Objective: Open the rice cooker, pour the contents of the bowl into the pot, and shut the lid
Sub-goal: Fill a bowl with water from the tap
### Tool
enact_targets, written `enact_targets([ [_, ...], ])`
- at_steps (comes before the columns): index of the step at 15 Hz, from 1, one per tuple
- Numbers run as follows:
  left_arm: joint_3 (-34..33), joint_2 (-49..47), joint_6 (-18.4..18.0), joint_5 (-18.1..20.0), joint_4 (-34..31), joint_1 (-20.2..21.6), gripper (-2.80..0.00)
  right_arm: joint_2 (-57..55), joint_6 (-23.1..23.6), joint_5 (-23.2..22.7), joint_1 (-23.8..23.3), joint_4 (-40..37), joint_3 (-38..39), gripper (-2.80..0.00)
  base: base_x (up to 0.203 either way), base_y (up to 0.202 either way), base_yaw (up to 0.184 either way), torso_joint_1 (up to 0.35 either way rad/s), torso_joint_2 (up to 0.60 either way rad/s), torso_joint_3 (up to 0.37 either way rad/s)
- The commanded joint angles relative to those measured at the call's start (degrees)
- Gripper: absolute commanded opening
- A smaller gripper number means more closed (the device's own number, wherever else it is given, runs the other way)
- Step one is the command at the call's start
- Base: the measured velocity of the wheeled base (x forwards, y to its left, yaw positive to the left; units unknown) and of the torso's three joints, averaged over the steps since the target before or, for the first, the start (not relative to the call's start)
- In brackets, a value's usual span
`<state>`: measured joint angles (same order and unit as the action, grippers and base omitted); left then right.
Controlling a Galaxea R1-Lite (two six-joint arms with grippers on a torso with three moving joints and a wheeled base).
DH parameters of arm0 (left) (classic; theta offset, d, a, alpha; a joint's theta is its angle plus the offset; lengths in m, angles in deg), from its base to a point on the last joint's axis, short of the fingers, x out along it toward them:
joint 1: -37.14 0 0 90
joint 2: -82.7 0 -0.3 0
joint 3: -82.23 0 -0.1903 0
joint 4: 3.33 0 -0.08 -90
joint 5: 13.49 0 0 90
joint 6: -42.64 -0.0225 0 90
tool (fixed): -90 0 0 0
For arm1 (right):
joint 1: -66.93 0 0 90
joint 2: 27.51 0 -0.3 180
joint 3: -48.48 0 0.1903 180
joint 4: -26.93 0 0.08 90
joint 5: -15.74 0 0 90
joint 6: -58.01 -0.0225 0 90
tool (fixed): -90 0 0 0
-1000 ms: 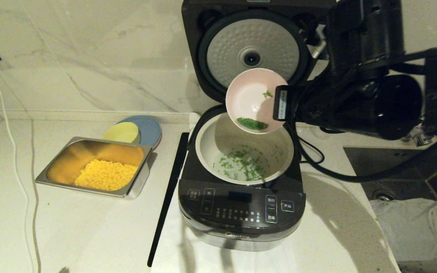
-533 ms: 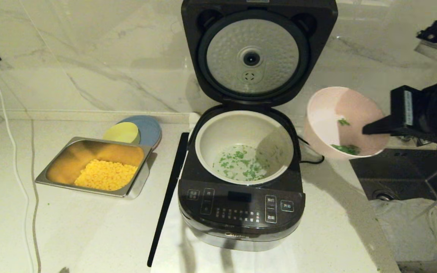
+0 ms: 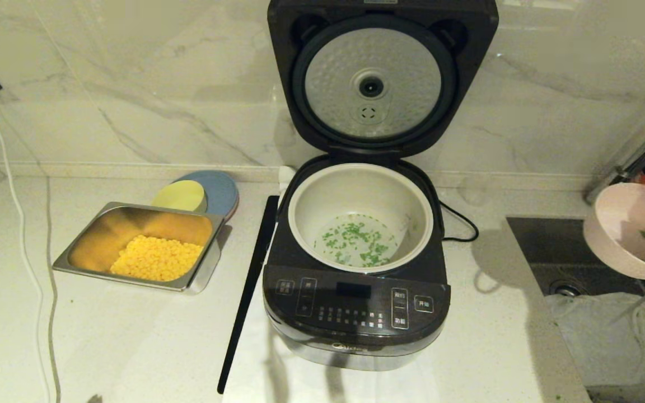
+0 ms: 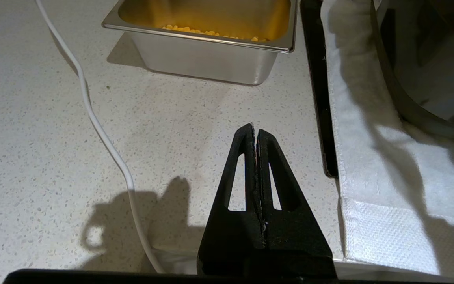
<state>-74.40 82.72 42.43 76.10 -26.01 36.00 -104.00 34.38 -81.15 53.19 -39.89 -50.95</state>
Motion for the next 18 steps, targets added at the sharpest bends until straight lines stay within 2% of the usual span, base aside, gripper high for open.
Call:
enact_targets([
  [1,-0.53,0.06,0.00,-0.04,0.02,0.00,-2.80,-2.39,1.61,-5.42,-14.92,3.02,4.48,-2.80,0.000,0.000,0.000,0.000,0.00,0.000],
  [4,-0.53,0.06,-0.06,-0.04,0.02,0.00,-2.80,-9.98,5.70,-11.96,-28.79,8.07,7.17,-2.80,0.000,0.000,0.000,0.000,0.00,0.000],
  [8,-0.53,0.06,-0.04,-0.04,0.02,0.00,-2.80,-22.04,9.15,-15.54,-39.51,14.67,7.14,-2.80,0.000,0.000,0.000,0.000,0.00,0.000],
  [12,-0.53,0.06,0.03,-0.04,0.02,0.00,-2.80,-32.28,10.44,-15.94,-44.86,22.33,6.33,-2.80,0.000,0.000,0.000,0.000,0.00,0.000],
  [18,-0.53,0.06,-0.05,-0.04,0.02,0.00,-2.80,-41.77,9.54,-16.14,-46.50,23.59,-1.63,-2.80,0.000,0.000,0.000,0.000,0.00,0.000],
])
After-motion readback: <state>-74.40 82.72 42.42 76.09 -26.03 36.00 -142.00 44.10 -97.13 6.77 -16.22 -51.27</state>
